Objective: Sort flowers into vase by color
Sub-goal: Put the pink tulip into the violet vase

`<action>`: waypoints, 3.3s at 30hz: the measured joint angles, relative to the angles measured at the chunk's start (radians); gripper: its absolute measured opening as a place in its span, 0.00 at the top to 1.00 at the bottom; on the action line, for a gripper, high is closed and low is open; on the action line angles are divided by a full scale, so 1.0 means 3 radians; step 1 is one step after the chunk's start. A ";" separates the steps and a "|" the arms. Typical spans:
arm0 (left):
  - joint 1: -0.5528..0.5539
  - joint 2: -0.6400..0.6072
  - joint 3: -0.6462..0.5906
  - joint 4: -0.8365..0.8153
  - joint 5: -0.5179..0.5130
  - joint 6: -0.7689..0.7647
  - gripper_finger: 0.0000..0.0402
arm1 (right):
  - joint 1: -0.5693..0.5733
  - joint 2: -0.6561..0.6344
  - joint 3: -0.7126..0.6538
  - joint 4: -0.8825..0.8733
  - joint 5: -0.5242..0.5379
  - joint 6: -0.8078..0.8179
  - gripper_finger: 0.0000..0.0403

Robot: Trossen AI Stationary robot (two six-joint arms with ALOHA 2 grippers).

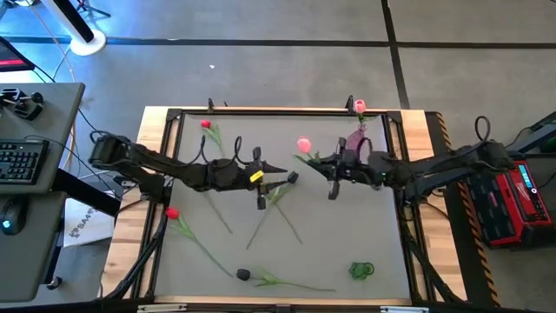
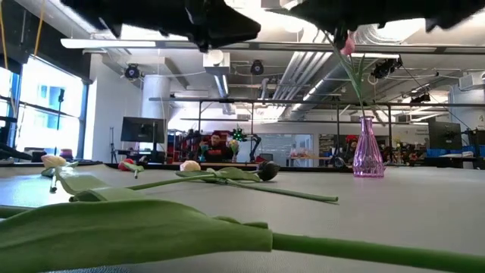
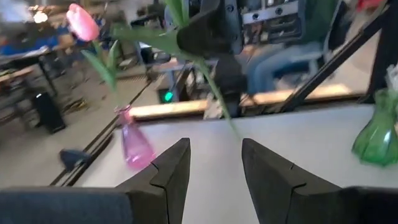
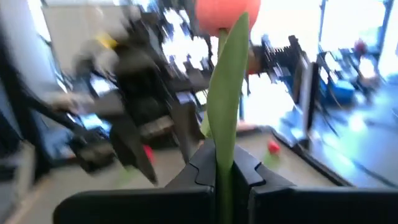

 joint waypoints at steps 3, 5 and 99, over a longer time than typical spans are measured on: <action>0.0065 0.0248 0.0050 0.0260 0.0199 -0.0015 0.66 | -0.0051 0.0002 -0.0255 0.0575 -0.0198 -0.0033 1.00; 0.0094 0.0428 0.0147 0.0415 0.0301 0.0001 0.66 | -0.0079 0.0004 -0.0362 0.0783 -0.0251 -0.0080 1.00; 0.0642 0.0857 0.1244 -0.1452 0.0780 -0.0187 0.84 | -0.0065 -0.0833 0.0896 -0.3756 0.1581 0.0905 1.00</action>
